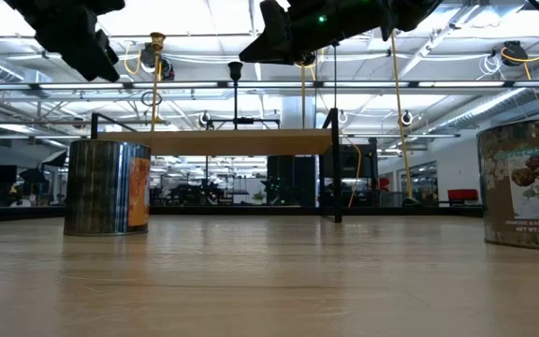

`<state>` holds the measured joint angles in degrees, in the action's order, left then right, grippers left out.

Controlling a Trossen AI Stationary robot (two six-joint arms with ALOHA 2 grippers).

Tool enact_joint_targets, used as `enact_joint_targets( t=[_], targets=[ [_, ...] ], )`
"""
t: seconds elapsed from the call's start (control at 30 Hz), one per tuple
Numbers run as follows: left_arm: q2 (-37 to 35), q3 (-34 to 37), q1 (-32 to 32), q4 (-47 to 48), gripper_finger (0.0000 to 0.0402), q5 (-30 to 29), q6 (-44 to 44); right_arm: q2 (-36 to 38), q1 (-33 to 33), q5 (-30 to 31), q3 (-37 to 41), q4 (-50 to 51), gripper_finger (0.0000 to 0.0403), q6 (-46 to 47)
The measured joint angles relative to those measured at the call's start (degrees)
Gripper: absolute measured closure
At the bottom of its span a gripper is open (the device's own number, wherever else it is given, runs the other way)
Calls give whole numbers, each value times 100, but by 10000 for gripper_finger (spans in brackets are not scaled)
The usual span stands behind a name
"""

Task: Pick & Place candle stick holders
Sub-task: Put the top orange scented candle on the shelf aligned with the left golden candle holder

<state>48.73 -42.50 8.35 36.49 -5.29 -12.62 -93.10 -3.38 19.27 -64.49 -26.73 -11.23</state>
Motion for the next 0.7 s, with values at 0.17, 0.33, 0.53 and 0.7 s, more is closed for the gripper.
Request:
enact_joint_targets(
  t=[0.17,0.33,0.53,0.7],
  targets=[
    [532,0,79,-92,370,-125,47,0,0,0,0,3,348,1],
    [931,0,22,-105,344,-178,10,0,0,0,0,3,348,-8],
    [1355,0,-157,-127,286,-184,-273,0,0,1,0,36,348,-14],
    [1695,-1,-200,-111,248,-75,-397,0,0,2,0,179,348,-16]
  ],
)
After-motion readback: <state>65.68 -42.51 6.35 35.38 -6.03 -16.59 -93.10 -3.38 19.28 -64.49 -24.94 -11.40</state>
